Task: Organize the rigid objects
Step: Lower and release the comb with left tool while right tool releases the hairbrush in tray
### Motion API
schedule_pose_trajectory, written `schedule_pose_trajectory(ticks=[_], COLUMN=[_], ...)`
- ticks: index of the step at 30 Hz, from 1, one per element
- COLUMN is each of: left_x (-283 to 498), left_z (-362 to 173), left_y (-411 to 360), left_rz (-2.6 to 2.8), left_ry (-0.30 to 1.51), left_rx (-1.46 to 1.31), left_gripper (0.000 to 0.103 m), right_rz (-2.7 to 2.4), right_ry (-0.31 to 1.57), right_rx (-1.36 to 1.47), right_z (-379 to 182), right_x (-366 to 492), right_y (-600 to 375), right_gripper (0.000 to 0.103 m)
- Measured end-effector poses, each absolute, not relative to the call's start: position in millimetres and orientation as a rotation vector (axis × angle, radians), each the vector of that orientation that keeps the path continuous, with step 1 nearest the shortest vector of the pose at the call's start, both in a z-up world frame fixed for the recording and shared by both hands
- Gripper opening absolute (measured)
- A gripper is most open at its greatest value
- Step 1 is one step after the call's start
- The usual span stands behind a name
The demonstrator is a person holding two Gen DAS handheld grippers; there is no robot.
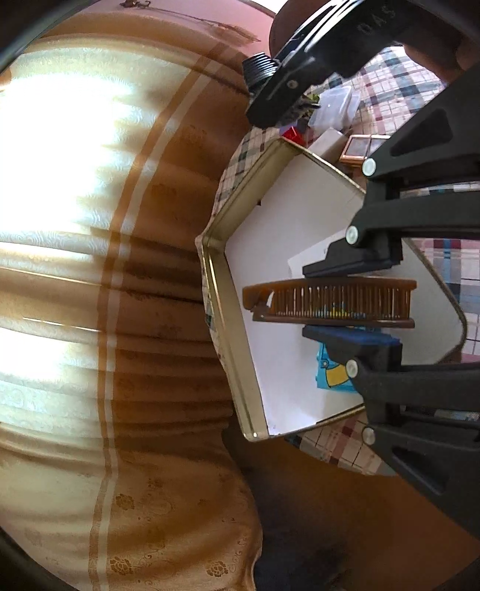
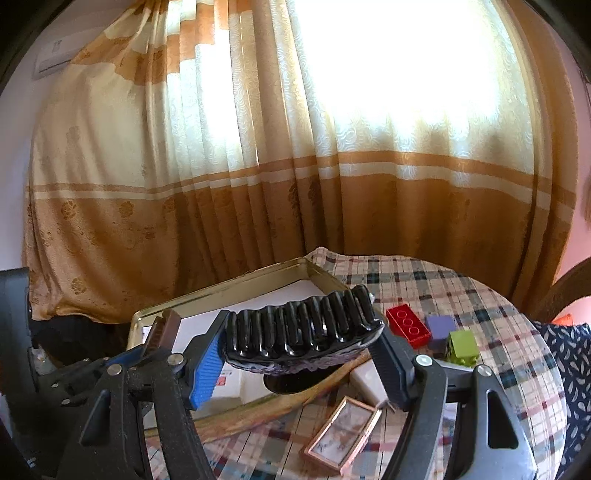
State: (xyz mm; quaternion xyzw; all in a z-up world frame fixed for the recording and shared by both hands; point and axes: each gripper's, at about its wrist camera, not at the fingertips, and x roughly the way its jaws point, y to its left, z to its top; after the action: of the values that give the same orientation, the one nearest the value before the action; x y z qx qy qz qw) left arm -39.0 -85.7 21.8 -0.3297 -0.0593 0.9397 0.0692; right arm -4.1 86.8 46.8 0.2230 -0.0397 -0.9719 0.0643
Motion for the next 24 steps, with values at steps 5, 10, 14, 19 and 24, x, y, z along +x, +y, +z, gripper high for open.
schedule_pose_trajectory(ticks=[5, 10, 14, 19, 24], left_x=[-47.7, -55.5, -59.5, -57.9, -59.4], left_z=[12.9, 9.8, 4.5, -1.3, -2.0], left_y=[-83.8, -82.5, -80.5, -79.7, -76.2], left_rz=[2.835, 2.858, 2.878, 2.912, 2.951], left_ry=[-0.174, -0.168, -0.154, -0.127, -0.093], left_rx=[-1.03, -1.05, -1.069, -1.068, -1.06], left_gripper=[0.024, 0.024, 0.024, 0.024, 0.024], right_rz=[-2.938, -2.936, -2.953, -2.981, -2.987], right_ry=[-0.088, -0.072, -0.074, -0.039, -0.029], right_rx=[0.7, 0.736, 0.739, 0.729, 0.723], right_z=[38.3, 28.5, 22.4, 12.1, 8.2], right_x=[-18.3, -29.5, -38.3, -40.8, -42.8], right_y=[80.7, 77.5, 74.8, 68.8, 68.1], right_gripper=[0.074, 0.074, 0.074, 0.074, 0.074])
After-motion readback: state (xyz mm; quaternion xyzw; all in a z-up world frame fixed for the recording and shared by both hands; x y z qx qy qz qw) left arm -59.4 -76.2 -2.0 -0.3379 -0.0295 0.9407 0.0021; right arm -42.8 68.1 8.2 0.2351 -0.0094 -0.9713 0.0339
